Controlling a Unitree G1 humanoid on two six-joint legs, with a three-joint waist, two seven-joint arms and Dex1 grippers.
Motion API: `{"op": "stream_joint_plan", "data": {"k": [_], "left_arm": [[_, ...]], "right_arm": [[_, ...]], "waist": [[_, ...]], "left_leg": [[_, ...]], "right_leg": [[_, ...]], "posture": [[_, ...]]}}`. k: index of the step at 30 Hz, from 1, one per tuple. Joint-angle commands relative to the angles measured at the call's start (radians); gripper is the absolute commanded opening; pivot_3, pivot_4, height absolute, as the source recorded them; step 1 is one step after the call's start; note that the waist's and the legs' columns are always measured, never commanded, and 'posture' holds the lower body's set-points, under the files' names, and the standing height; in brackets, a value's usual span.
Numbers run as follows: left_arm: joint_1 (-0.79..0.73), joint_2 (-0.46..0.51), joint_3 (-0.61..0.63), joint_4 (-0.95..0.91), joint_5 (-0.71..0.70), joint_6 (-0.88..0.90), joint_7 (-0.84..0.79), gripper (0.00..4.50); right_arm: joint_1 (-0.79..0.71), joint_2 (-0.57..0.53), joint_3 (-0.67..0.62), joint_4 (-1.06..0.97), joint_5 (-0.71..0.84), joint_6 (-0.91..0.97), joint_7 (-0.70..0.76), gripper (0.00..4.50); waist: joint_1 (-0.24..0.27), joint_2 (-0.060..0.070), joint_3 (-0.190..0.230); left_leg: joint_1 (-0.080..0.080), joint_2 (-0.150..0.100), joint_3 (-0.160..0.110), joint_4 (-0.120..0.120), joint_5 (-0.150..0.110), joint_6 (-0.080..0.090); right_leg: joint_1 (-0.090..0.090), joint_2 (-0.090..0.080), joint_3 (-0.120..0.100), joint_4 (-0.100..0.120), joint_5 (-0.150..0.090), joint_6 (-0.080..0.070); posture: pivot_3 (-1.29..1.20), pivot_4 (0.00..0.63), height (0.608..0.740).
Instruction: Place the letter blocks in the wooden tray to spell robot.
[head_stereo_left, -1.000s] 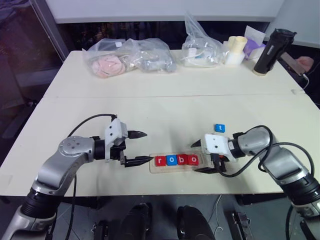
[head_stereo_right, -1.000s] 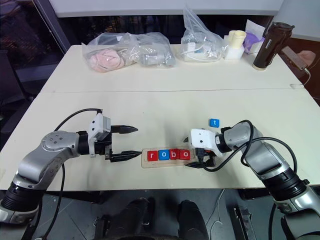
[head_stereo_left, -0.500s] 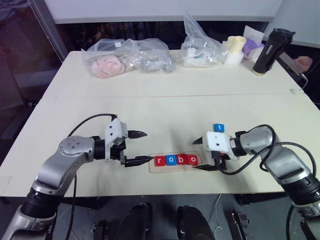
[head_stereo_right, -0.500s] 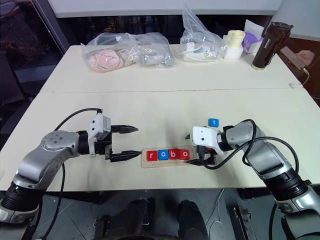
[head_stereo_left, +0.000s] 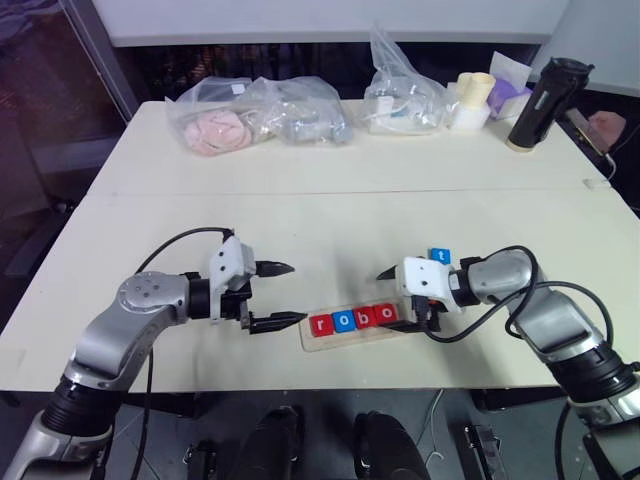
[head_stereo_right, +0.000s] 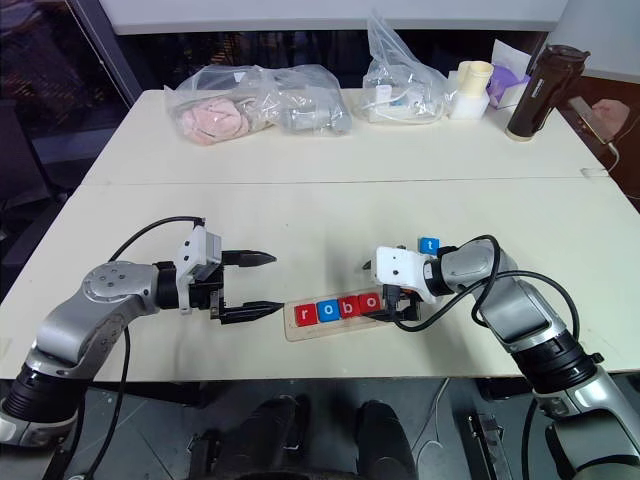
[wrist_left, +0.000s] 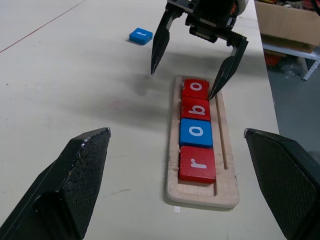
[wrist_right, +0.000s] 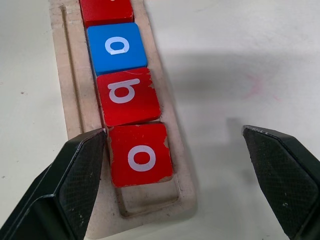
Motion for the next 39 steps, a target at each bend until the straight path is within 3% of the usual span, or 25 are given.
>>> {"op": "stream_joint_plan", "data": {"k": [1, 13, 25, 39], "left_arm": [[-0.010, 0.002, 0.017, -0.026, -0.013, -0.007, -0.004, 4.50], [-0.031, -0.006, 0.004, -0.012, -0.009, -0.010, -0.012, 4.50], [-0.024, 0.001, 0.012, -0.016, -0.007, -0.008, -0.018, 4.50], [-0.015, 0.000, 0.017, -0.023, -0.009, -0.005, -0.008, 4.50]], "right_arm": [[0.014, -0.035, -0.027, -0.066, 0.033, 0.011, 0.036, 4.45], [-0.012, -0.085, -0.073, -0.003, 0.015, -0.027, 0.016, 4.45], [-0.058, -0.053, -0.048, 0.123, -0.037, -0.116, 0.002, 4.45], [-0.062, 0.012, -0.019, 0.068, -0.036, -0.081, 0.007, 4.45]], "waist": [[0.000, 0.000, 0.000], [0.000, 0.000, 0.000], [-0.001, 0.000, 0.000], [-0.001, 0.000, 0.000]], "left_leg": [[0.000, 0.000, 0.000, 0.000, 0.000, 0.000], [0.000, 0.000, 0.000, 0.000, 0.000, 0.000], [0.000, 0.000, 0.000, 0.000, 0.000, 0.000], [0.000, 0.000, 0.000, 0.000, 0.000, 0.000]], "right_leg": [[0.000, 0.000, 0.000, 0.000, 0.000, 0.000], [0.000, 0.000, 0.000, 0.000, 0.000, 0.000], [0.000, 0.000, 0.000, 0.000, 0.000, 0.000], [0.000, 0.000, 0.000, 0.001, 0.001, 0.001]], "posture": [[0.00, 0.150, 0.738], [0.00, 0.150, 0.738], [0.00, 0.150, 0.738], [0.00, 0.150, 0.738]]}}
